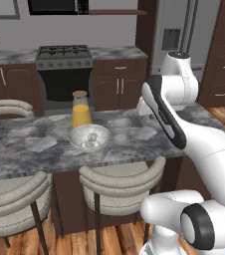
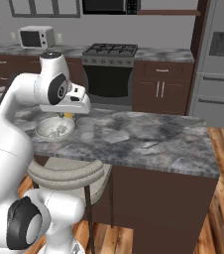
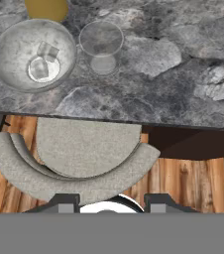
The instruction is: There are two ice cubes in the ice bowl. Place both ice cubes in the glass cup.
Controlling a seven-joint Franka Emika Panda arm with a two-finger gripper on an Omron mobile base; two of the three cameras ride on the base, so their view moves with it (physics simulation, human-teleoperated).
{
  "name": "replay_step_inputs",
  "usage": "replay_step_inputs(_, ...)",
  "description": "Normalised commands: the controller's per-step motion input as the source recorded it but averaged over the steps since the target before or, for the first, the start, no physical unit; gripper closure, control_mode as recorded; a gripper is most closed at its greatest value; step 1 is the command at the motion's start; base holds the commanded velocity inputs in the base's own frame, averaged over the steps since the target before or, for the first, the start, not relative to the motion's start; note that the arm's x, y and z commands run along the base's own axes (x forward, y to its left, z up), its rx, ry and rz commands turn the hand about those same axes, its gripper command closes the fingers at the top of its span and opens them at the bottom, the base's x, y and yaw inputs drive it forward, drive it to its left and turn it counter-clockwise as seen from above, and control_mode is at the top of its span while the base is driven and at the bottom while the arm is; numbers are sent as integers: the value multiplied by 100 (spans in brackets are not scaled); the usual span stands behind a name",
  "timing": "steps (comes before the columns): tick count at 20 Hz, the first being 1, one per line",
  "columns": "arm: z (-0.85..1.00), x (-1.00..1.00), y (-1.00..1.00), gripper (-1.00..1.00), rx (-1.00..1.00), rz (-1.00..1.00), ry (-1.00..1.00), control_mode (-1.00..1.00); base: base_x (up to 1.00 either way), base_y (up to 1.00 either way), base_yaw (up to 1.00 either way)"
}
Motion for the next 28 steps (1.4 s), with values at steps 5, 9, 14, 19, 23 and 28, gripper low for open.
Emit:
replay_step_inputs(5, -6, -14, 13, -100, -3, 0, 0, -100, 0, 0, 0)
replay_step_inputs(9, 0, -18, 21, -100, 0, 0, -9, -100, 0, 0, 0)
replay_step_inputs(14, 0, 0, 43, -100, 0, 0, -2, -100, 0, 0, 0)
replay_step_inputs(19, 0, 1, 47, -100, 10, 0, 0, -100, 0, 0, 0)
replay_step_inputs(23, 0, 0, 20, -100, 11, 0, 0, -100, 0, 0, 0)
replay_step_inputs(28, 0, 8, 3, -100, 8, 0, 1, -100, 0, 0, 0)
